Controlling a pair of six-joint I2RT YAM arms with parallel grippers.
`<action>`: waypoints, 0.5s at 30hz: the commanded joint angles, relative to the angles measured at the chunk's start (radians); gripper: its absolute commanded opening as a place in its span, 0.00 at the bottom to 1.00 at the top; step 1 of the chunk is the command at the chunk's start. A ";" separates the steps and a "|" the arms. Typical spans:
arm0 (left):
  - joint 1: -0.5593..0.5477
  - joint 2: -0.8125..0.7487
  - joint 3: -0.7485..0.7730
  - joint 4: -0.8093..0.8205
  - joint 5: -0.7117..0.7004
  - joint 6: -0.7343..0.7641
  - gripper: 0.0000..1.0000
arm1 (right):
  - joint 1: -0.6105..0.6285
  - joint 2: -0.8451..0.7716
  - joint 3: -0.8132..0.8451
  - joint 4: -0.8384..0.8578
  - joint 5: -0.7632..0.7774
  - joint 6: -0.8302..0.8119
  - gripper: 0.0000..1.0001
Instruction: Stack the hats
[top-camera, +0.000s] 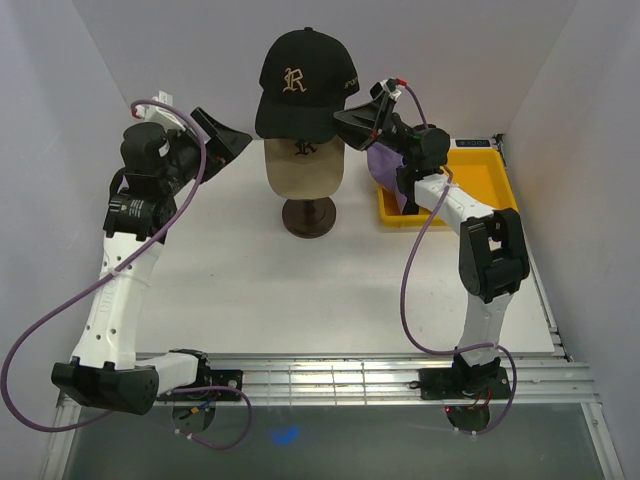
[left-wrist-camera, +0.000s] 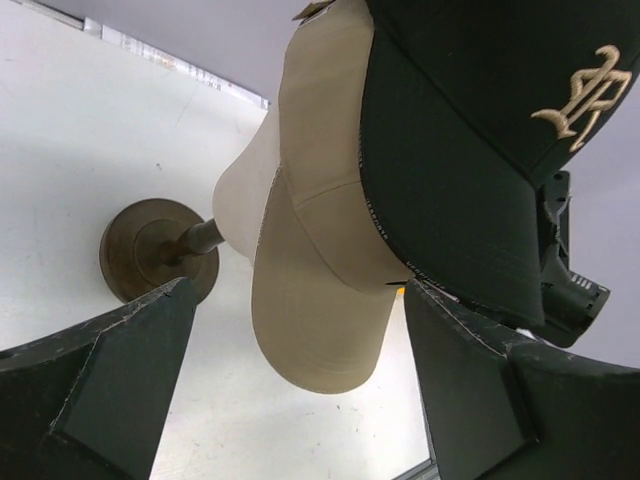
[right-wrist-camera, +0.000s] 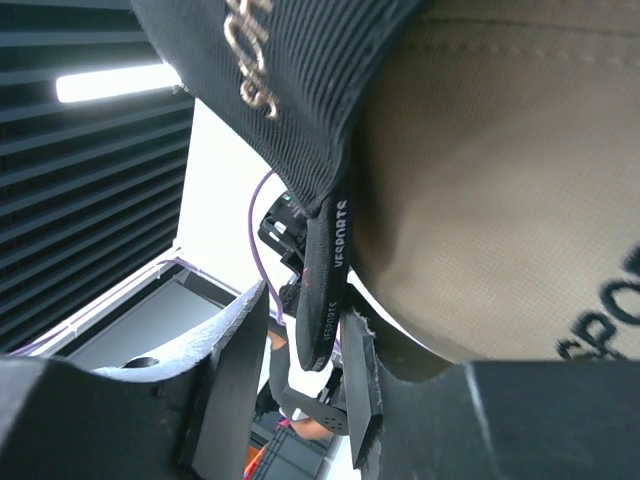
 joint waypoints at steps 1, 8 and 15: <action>0.001 -0.022 0.016 0.069 -0.005 -0.021 0.95 | -0.008 -0.068 -0.017 0.049 -0.017 0.211 0.41; 0.002 -0.014 0.011 0.110 -0.002 -0.036 0.96 | -0.015 -0.100 -0.052 -0.003 -0.027 0.162 0.42; 0.001 -0.017 -0.012 0.177 0.005 -0.062 0.96 | -0.019 -0.146 -0.088 -0.092 -0.049 0.093 0.43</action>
